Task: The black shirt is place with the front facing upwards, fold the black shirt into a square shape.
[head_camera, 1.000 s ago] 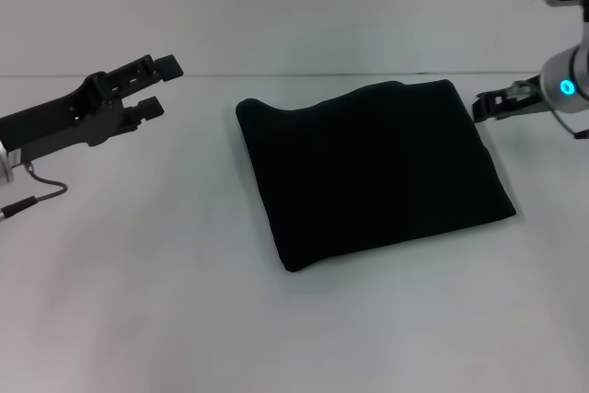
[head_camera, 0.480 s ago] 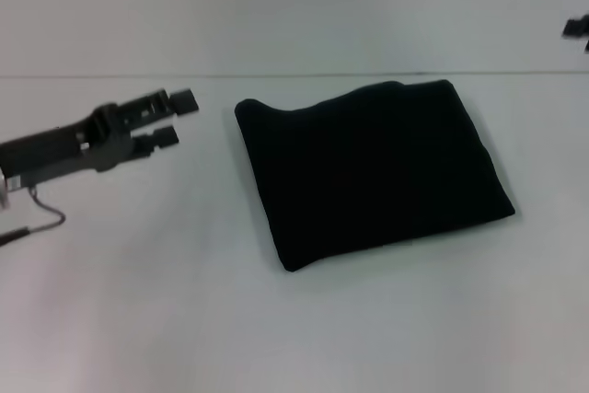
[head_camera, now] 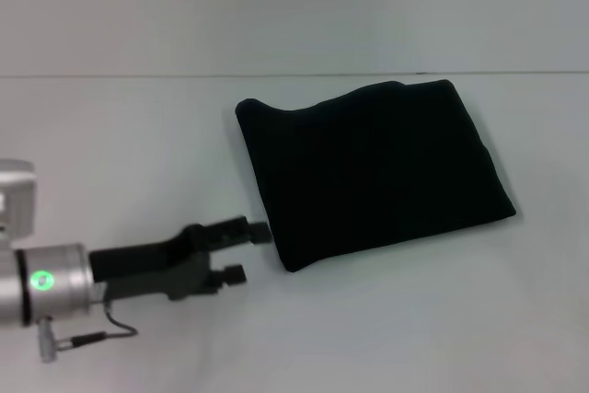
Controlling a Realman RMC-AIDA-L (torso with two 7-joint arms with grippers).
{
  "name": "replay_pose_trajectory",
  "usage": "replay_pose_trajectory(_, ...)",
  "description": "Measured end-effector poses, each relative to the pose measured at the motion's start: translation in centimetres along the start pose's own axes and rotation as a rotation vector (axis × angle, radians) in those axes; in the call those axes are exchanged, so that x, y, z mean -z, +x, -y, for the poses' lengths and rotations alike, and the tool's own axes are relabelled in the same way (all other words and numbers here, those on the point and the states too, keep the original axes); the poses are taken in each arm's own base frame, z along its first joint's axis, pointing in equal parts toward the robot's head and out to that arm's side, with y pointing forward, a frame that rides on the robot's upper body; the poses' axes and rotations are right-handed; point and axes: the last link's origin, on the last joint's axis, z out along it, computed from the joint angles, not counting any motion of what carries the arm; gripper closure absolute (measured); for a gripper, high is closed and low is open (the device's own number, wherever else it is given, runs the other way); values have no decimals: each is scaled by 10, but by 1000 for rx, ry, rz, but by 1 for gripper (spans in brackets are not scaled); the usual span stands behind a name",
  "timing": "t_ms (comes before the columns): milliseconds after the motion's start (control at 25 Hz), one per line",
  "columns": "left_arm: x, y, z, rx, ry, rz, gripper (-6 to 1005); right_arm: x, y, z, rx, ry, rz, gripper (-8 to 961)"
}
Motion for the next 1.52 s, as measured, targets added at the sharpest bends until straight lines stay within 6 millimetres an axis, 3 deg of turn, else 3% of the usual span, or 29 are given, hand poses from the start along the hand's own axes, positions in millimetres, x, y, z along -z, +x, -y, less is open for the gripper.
replay_pose_trajectory(200, -21, -4, 11, 88, 43, -4, 40, -6, 4, 1, 4, -10, -10, 208)
replay_pose_trajectory(520, -44, -1, 12, 113, 71, -14, 40, -16, 4, -5, 20, -34, -18, 240)
replay_pose_trajectory(640, -46, 2, 12, 112, 79, -24, 128, -17, 4, -5, 19, -35, -19, 239)
replay_pose_trajectory(1000, -64, 4, 9, 104, 108, -6, 179, -16, 5, -3, 10, -29, -14, 234)
replay_pose_trajectory(1520, -67, 7, 12, 92, 145, -16, 251, -12, 4, -1, 1, -23, 4, 227)
